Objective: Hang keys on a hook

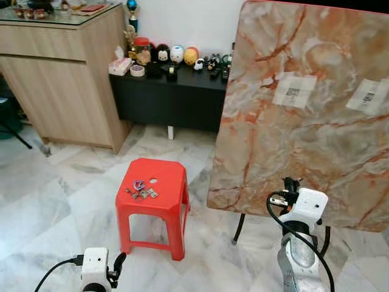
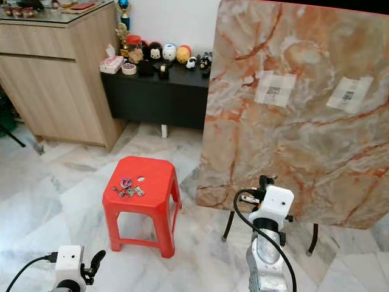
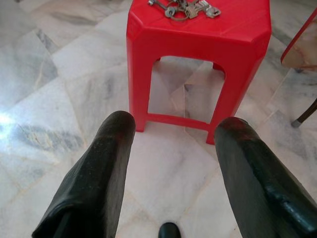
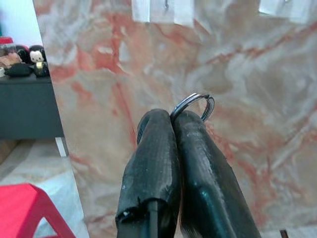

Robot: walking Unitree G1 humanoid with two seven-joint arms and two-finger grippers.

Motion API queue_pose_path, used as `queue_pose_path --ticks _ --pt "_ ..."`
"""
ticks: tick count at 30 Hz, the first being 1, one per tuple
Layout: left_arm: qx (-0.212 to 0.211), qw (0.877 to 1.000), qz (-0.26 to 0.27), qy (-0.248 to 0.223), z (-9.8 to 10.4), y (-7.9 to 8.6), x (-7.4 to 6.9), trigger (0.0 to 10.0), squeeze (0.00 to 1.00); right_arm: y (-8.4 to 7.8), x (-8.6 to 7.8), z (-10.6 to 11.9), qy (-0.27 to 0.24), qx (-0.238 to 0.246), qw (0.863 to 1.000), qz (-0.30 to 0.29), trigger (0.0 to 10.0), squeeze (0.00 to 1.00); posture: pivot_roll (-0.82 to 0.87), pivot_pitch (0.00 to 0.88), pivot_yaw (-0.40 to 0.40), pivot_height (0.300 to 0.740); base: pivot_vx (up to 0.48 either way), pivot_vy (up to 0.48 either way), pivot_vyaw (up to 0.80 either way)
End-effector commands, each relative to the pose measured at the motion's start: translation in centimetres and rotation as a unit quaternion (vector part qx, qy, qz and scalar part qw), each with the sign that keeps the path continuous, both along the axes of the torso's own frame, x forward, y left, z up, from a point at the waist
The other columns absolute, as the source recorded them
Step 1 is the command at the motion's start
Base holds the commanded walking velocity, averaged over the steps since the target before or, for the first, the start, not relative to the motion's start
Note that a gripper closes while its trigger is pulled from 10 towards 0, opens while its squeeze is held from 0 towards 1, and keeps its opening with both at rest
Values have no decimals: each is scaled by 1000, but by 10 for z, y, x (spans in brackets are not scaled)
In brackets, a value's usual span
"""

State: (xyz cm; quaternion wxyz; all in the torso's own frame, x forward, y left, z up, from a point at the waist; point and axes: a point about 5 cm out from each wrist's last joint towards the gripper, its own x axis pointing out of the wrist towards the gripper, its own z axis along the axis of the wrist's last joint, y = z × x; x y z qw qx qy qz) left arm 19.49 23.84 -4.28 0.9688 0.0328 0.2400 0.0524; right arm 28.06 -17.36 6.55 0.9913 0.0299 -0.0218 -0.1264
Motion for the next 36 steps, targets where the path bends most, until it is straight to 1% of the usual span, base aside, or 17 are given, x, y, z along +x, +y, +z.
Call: queue_pose_path --ticks 1,6,20,36 --pt "-3 1000 -2 -2 0 -3 3 10000 0 -7 0 0 0 -7 1000 -11 10000 0 33 0 -95 740 0 0 0" --pt "-4 1000 0 3 -1 -1 2 10000 0 -8 1 -1 2 -9 1000 -13 10000 0 33 0 -96 740 0 0 0" --pt "-14 1000 -6 8 -4 -9 0 10000 0 -13 2 -1 5 -11 1000 -19 10000 0 27 0 -103 740 0 0 0" --pt "-14 1000 -5 7 -4 -7 0 10000 0 -13 2 -2 10 -10 1000 -25 10000 0 27 0 -102 740 0 0 0"
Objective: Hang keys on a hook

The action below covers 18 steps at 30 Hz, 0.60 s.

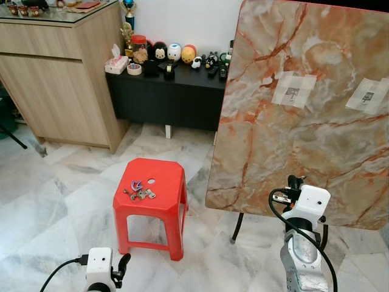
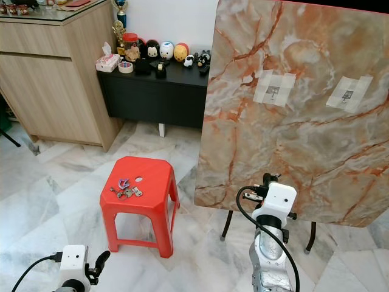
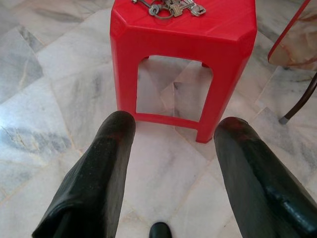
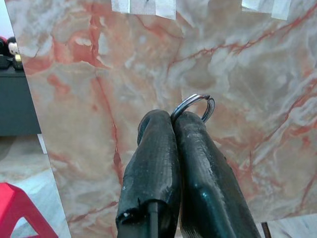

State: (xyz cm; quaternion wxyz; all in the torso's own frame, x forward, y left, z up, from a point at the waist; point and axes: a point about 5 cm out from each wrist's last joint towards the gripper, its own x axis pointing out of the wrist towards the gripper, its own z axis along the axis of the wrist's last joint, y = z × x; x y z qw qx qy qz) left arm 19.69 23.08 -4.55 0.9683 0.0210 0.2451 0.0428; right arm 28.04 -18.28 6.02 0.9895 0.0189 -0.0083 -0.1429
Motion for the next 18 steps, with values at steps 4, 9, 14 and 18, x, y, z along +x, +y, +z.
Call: queue_pose_path --ticks 4,9,14,18 --pt "-1 1000 1 1 -1 0 -2 10000 0 -4 3 3 -3 -1 1000 -9 10000 0 27 0 -102 740 0 0 0" --pt "0 1000 0 2 -2 -1 -2 10000 0 -5 4 3 -3 -2 1000 -9 10000 0 27 0 -101 740 0 0 0" --pt "1 1000 -1 6 -3 -1 -3 10000 0 -6 5 4 -3 -2 1000 -10 10000 0 26 0 -100 740 99 0 0" --pt "2 1000 -4 6 -3 -1 -3 10000 0 -5 5 2 1 3 1000 -11 10000 0 31 0 -99 740 306 0 0"
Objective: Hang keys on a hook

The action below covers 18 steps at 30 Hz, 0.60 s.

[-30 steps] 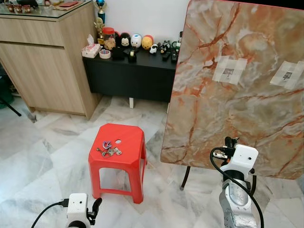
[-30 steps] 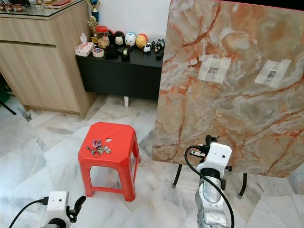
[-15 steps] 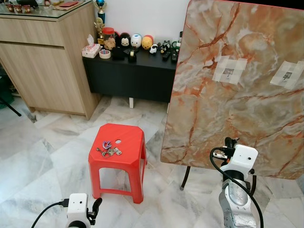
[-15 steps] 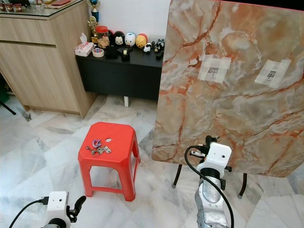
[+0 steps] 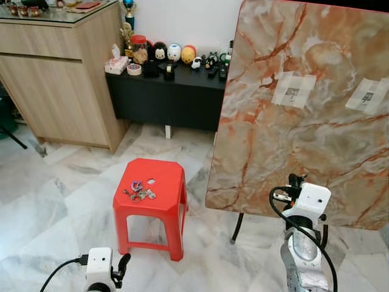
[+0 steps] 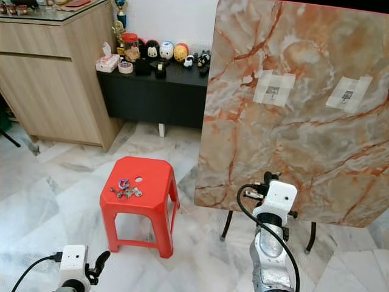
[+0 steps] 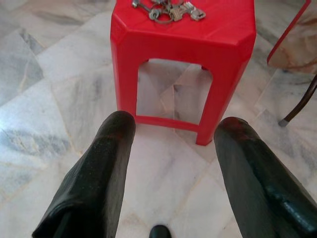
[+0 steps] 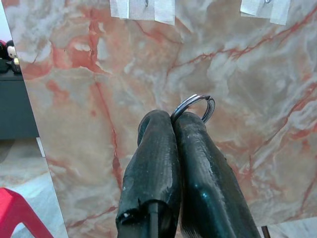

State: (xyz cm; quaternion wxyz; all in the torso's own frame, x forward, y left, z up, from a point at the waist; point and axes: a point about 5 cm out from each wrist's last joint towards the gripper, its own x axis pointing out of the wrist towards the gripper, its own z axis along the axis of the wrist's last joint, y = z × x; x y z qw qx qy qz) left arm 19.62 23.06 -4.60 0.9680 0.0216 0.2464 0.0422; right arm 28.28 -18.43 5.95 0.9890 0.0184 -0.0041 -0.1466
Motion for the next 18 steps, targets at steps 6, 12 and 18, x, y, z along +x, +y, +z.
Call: queue_pose_path --ticks 6,12,18 --pt "2 1000 -2 3 -1 -1 -2 10000 0 -2 3 2 -1 2 1000 -4 10000 0 29 0 -98 740 328 0 0" --pt "2 1000 -3 2 -1 -1 -1 10000 0 -4 3 3 -4 2 1000 -8 10000 0 26 1 -97 740 327 0 0" --pt "2 1000 -3 2 -1 -1 -1 10000 0 -4 3 3 -4 3 1000 -9 10000 0 29 5 -99 740 324 0 0"
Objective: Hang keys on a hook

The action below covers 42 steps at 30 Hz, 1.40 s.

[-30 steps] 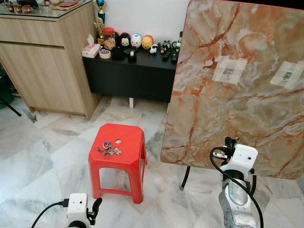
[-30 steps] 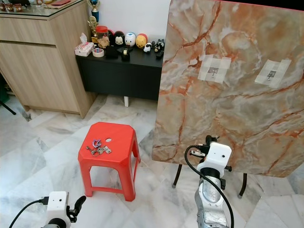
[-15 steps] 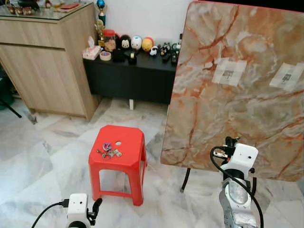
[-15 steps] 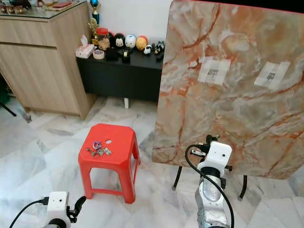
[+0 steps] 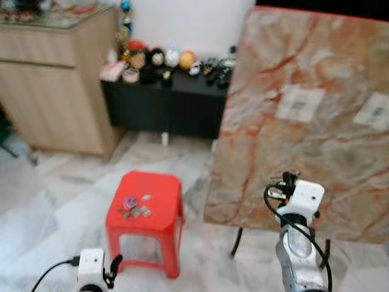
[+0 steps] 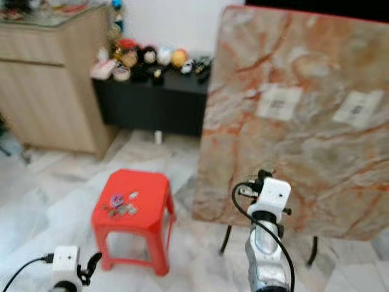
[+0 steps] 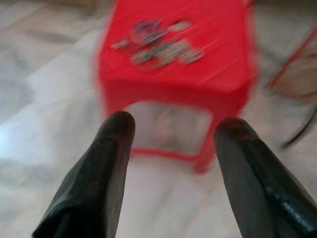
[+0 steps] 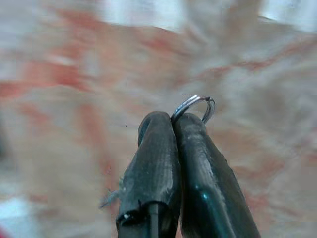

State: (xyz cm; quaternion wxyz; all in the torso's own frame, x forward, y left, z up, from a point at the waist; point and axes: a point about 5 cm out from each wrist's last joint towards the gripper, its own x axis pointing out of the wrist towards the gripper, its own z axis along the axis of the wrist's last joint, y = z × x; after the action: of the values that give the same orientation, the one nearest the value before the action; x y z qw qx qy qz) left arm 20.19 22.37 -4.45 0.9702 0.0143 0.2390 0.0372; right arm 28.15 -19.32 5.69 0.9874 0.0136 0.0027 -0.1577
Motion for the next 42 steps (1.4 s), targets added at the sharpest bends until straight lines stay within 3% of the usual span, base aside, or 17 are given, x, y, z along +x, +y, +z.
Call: queue_pose_path --ticks 1,17,26,36,42 --pt "10 1000 1 10 -3 5 -7 10000 0 5 5 5 -12 7 1000 3 10000 0 29 5 -99 740 322 0 0" --pt "10 1000 4 11 -4 5 -9 10000 0 1 6 7 -14 2 1000 3 10000 0 24 10 -98 740 259 0 0" --pt "3 1000 6 10 -4 5 -9 10000 0 12 11 16 -33 -32 998 41 10000 0 26 3 -99 740 0 0 0" --pt "3 1000 5 4 -2 3 -5 10000 0 14 20 38 -68 -122 988 66 10000 0 21 0 -97 740 0 0 0" --pt "2 1000 2 1 -2 2 -4 10000 0 18 25 48 -84 -214 971 74 10000 0 21 0 -97 740 0 0 0"
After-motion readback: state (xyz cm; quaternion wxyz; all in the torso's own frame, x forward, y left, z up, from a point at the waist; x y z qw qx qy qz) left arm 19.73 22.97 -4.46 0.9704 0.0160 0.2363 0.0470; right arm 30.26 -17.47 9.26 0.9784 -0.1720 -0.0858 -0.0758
